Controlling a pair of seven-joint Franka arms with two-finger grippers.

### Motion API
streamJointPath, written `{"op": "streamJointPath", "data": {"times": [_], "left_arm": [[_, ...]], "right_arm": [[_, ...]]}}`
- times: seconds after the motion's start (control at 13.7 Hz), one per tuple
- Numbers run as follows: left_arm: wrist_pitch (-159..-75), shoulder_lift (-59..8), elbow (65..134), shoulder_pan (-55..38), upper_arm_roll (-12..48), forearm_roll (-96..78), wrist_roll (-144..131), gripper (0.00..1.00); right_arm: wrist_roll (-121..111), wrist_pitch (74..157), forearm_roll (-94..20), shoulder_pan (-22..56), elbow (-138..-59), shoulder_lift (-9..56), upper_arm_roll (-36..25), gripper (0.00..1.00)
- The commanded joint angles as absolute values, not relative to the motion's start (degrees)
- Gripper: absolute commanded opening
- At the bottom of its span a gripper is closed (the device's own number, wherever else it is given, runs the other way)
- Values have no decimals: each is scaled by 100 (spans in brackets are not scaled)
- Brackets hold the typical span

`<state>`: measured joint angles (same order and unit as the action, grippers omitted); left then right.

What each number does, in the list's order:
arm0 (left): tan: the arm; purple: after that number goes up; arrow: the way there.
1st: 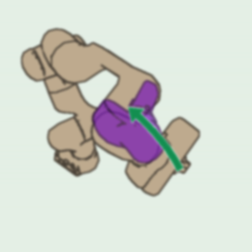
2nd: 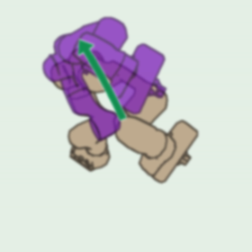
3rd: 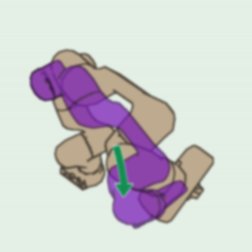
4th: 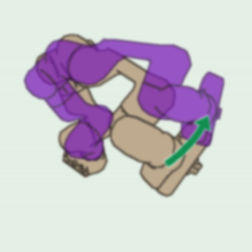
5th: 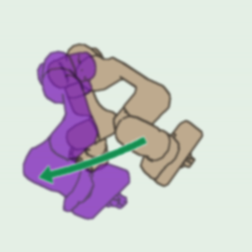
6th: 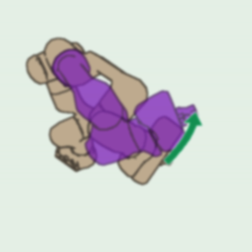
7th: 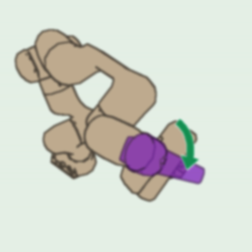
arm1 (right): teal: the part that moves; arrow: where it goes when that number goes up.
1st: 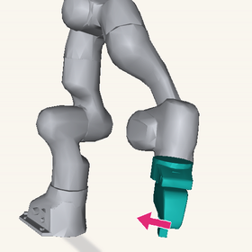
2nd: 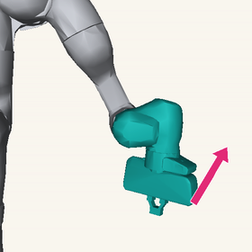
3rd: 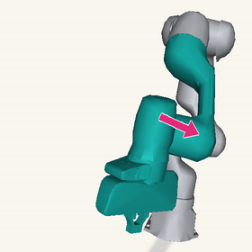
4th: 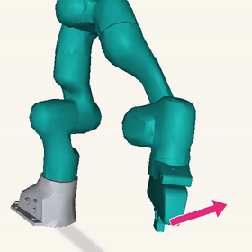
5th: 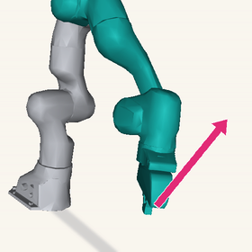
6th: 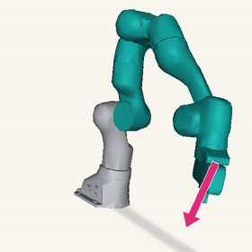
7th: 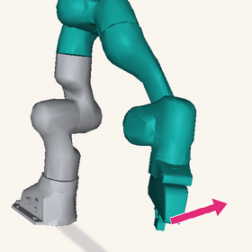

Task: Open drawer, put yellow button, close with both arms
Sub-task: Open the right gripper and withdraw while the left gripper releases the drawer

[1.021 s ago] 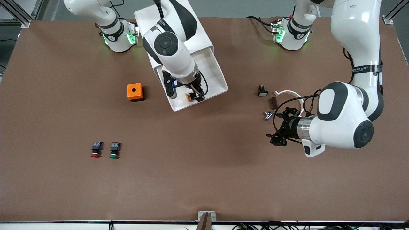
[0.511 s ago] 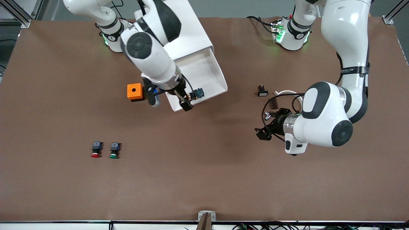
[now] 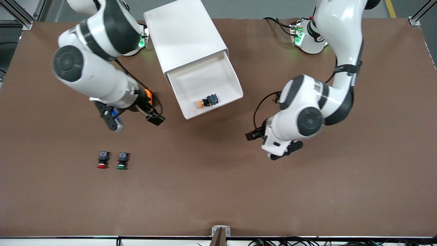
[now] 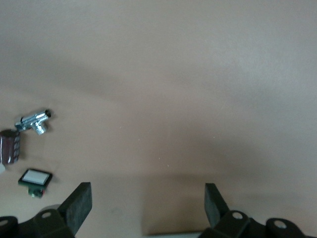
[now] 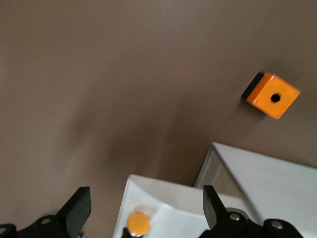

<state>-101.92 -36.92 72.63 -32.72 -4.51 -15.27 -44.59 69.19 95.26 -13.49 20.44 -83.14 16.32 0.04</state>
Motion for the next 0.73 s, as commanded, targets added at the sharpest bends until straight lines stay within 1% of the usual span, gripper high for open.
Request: {"op": "streamJointPath", "data": {"times": [0.0, 0.15, 0.29, 0.44, 0.66], "left_arm": [[-10755, -3850, 7321, -3471, -466, -1266, -4289, 100], [-10890, -3824, 7461, -3725, -457, -1327, -4429, 100], [-10881, -3648, 7812, -3814, -457, -1327, -4561, 100], [-10933, -3700, 7813, -3980, -466, -1336, -4866, 100], [-10942, -3788, 7796, -4016, -440, -1397, -5484, 100]], "right_arm": [[6025, 9246, -1406, 1409, -8288, 1494, 97, 100], [4989, 9132, -1389, 1013, -8297, 1398, 97, 100], [3961, 9036, -1258, 739, -8306, 1336, 88, 100], [3098, 8956, -575, 668, -8314, 1223, 105, 100], [1920, 8719, -378, 335, -8358, 915, 88, 100]]}}
